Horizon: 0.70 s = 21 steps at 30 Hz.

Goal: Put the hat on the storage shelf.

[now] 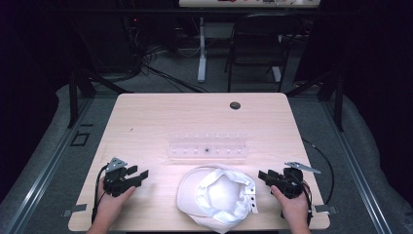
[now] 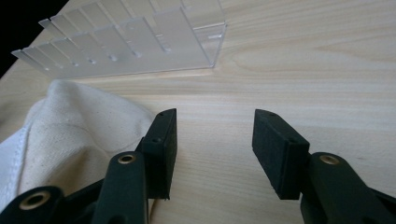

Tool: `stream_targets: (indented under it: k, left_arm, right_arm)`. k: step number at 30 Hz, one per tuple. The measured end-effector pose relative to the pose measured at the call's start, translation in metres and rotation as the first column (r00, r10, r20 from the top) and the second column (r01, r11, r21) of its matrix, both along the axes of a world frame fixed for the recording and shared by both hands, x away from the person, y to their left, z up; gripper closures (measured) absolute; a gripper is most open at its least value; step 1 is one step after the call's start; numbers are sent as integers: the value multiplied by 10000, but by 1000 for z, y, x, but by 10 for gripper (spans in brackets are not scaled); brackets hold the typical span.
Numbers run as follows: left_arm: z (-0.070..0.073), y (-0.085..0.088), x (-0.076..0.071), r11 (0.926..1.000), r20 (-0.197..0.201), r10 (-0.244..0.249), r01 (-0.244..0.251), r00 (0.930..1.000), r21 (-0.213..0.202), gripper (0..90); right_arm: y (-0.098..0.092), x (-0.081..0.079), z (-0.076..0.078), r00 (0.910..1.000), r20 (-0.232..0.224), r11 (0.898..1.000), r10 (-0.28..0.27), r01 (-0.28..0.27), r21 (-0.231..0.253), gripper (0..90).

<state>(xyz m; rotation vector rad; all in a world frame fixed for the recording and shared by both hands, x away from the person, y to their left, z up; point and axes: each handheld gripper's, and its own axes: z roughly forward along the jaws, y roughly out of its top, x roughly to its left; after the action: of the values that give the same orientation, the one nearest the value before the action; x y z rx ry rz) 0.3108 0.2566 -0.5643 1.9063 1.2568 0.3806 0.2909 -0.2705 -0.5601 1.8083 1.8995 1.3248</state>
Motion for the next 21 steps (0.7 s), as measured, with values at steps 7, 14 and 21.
stream_targets:
  k: [7, 14, 21]
  left_arm:
    - [0, -7, -2, 9991, 140, -362, 359, 9992, 215, 448]
    - [0, -10, -4, 9984, 118, -508, 505, 9986, 267, 449]
    - [2, -12, -4, 9980, 120, -562, 559, 9983, 305, 448]
  right_arm:
    - [-1, 1, -2, 9999, -102, 9999, -82, 83, 88, 513]
    - [-1, -1, 0, 9995, -294, 9993, 75, -64, 365, 500]
    - [0, -4, 5, 9991, -422, 9995, 93, -80, 320, 483]
